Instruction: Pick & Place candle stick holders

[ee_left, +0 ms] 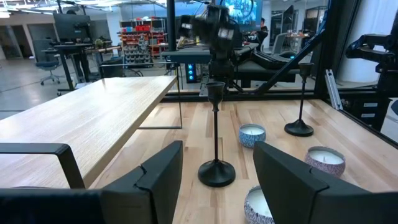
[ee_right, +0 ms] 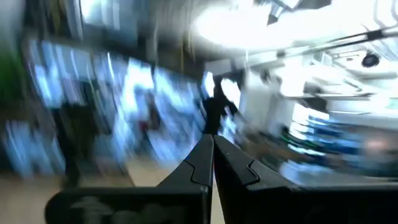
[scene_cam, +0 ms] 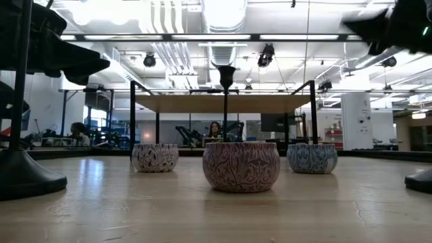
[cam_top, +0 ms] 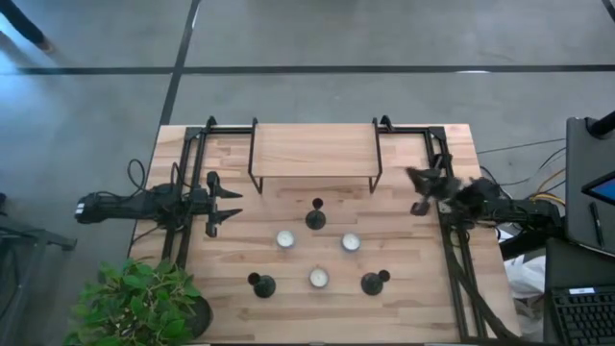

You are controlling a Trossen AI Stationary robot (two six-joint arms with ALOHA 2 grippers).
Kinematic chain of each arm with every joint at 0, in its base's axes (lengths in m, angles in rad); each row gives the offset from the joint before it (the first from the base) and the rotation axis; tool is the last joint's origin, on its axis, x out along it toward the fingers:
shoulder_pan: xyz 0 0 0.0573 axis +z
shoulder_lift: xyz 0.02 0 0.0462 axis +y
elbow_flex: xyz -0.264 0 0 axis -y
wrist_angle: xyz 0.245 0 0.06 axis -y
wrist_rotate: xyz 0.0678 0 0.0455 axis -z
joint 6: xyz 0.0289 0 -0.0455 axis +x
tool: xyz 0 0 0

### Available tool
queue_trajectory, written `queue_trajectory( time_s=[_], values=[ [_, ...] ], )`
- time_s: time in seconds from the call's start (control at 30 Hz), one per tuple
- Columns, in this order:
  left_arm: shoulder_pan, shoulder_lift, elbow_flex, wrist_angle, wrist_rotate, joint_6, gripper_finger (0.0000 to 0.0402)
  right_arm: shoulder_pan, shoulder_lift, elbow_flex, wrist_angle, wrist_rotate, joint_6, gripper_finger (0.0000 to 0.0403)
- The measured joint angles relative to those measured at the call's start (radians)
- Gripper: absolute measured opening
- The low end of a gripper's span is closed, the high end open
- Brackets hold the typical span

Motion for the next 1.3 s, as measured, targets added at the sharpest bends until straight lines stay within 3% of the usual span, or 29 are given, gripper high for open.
queue_trajectory(
  time_s=[0.1,0.2,0.37,0.43,0.57,0.83,1.0,1.3],
  values=[
    [0.0,0.0,0.0,0.0,0.0,0.0,0.0202,0.0,0.0,0.0,0.263,0.008,0.225,0.0009],
    [0.0,0.0,0.0,0.0,0.0,0.0,0.0202,0.0,0.0,0.0,0.488,0.012,0.313,0.0009],
    [0.0,0.0,0.0,0.0,0.0,0.0,0.0202,0.0,0.002,0.024,0.641,-0.01,0.506,0.0009],
    [0.0,0.0,0.0,0.0,0.0,0.0,0.0202,0.0,0.007,0.06,0.609,-0.054,0.604,0.0009],
    [0.0,0.0,0.0,0.0,0.0,0.0,0.0202,0.001,0.041,0.207,0.406,-0.174,0.653,0.0009],
    [0.0,0.0,0.0,0.0,0.0,0.0,0.0202,0.001,0.041,0.564,0.014,-0.354,0.516,0.0009],
    [0.0,0.0,0.0,0.0,0.0,0.0,0.0202,0.001,0.042,0.719,-0.372,-0.304,0.501,0.0009],
    [0.0,0.0,0.0,0.0,0.0,0.0,0.0202,0.001,0.042,0.84,-0.265,-0.264,0.403,0.0033]
  ],
)
